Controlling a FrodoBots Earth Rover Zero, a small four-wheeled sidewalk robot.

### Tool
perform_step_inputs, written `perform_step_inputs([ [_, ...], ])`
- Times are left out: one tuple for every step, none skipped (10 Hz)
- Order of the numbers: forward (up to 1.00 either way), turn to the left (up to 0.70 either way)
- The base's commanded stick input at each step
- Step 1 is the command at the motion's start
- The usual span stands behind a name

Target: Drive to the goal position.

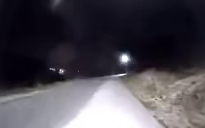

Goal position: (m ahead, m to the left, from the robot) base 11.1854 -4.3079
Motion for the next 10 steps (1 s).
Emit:
perform_step_inputs([
  [1.00, 0.00],
  [1.00, 0.00],
  [1.00, 0.00],
  [1.00, 0.00],
  [1.00, 0.00],
  [1.00, 0.00],
  [1.00, 0.00],
  [1.00, 0.00],
  [1.00, -0.02],
  [1.00, -0.21],
])
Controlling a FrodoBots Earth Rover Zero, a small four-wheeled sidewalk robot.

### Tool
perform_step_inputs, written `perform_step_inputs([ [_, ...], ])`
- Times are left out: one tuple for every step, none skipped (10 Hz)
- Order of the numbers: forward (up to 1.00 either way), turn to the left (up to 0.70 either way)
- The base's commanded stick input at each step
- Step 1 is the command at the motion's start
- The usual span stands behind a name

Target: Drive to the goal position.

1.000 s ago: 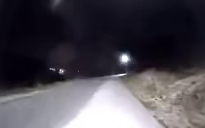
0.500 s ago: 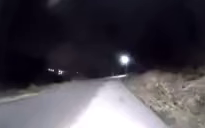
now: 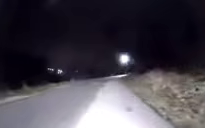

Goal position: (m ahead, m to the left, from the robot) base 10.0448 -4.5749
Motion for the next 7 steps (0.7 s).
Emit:
perform_step_inputs([
  [1.00, -0.35],
  [1.00, -0.36],
  [1.00, -0.06],
  [1.00, 0.00],
  [1.00, 0.00],
  [1.00, 0.00],
  [1.00, 0.00],
])
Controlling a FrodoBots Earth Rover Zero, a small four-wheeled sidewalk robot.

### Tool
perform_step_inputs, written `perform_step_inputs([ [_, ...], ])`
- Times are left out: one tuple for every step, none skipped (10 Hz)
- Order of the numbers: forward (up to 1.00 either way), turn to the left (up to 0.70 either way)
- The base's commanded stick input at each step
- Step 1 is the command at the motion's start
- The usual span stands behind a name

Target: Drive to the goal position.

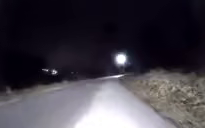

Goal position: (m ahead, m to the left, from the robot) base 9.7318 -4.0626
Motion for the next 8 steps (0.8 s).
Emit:
perform_step_inputs([
  [1.00, 0.00],
  [1.00, 0.00],
  [1.00, 0.00],
  [1.00, 0.00],
  [1.00, 0.00],
  [1.00, -0.32],
  [1.00, -0.36],
  [1.00, -0.37],
])
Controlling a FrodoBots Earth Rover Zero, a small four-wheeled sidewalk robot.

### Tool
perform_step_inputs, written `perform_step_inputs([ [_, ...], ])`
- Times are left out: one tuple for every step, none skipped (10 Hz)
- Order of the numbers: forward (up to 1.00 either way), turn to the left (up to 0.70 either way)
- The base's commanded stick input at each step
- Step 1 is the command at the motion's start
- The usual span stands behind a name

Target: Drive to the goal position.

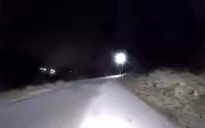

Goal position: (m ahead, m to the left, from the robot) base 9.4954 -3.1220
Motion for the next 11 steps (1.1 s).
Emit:
perform_step_inputs([
  [1.00, -0.08],
  [1.00, 0.00],
  [1.00, 0.00],
  [1.00, 0.00],
  [1.00, 0.00],
  [1.00, 0.00],
  [1.00, 0.00],
  [1.00, 0.00],
  [1.00, 0.00],
  [1.00, 0.00],
  [1.00, 0.00],
])
